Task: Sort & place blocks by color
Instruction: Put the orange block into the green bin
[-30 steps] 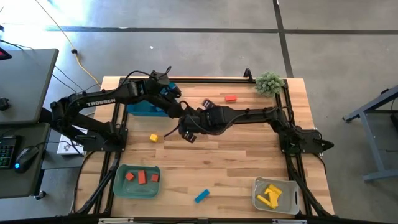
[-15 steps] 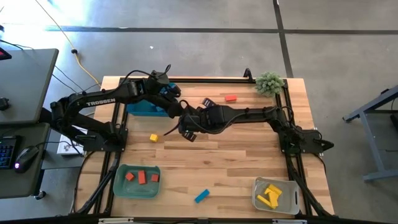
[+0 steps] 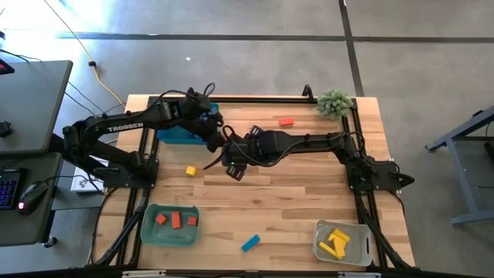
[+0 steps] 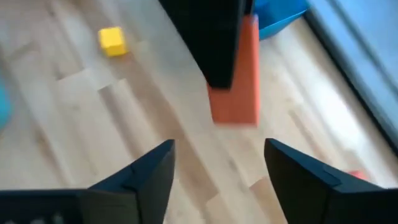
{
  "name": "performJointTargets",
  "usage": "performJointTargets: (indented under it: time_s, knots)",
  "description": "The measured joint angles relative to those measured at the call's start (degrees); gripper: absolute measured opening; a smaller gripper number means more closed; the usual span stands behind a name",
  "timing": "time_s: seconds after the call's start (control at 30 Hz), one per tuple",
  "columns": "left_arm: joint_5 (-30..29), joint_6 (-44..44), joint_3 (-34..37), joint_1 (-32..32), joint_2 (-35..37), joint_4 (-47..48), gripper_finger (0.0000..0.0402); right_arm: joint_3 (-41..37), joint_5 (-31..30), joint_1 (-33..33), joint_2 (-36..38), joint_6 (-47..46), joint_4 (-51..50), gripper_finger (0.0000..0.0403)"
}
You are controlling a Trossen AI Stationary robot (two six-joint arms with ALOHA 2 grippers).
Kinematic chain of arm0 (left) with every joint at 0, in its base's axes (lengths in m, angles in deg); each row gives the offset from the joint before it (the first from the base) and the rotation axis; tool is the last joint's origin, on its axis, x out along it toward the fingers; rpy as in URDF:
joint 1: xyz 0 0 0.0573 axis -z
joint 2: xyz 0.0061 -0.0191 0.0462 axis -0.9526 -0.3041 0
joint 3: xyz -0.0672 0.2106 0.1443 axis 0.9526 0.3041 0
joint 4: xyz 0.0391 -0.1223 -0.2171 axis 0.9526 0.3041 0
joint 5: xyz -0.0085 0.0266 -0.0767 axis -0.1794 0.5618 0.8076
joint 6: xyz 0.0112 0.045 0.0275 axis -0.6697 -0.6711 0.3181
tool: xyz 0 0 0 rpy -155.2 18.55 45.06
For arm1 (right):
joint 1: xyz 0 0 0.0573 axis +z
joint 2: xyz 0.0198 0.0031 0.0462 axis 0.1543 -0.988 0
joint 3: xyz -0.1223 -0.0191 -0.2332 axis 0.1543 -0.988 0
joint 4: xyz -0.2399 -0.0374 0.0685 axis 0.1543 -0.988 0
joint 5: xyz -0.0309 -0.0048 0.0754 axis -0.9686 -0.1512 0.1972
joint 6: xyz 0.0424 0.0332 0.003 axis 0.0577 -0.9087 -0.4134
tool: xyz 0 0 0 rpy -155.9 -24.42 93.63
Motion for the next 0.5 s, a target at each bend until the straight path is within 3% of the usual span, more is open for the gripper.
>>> performJointTargets:
  time_s: [0.23, 0.5]
  knots:
    - [-4.1, -4.7, 0.1, 4.5, 4.9, 12.7, 0.0109, 0.0, 9.3, 0.1, 0.0, 0.0, -0.1, 0.0241]
    - [-10.1, -3.2, 0.1, 14.3, 14.9, 27.1, 0.0109, 0.0, 16.3, 0.2, 0.0, 0.1, 0.0, 0.0241]
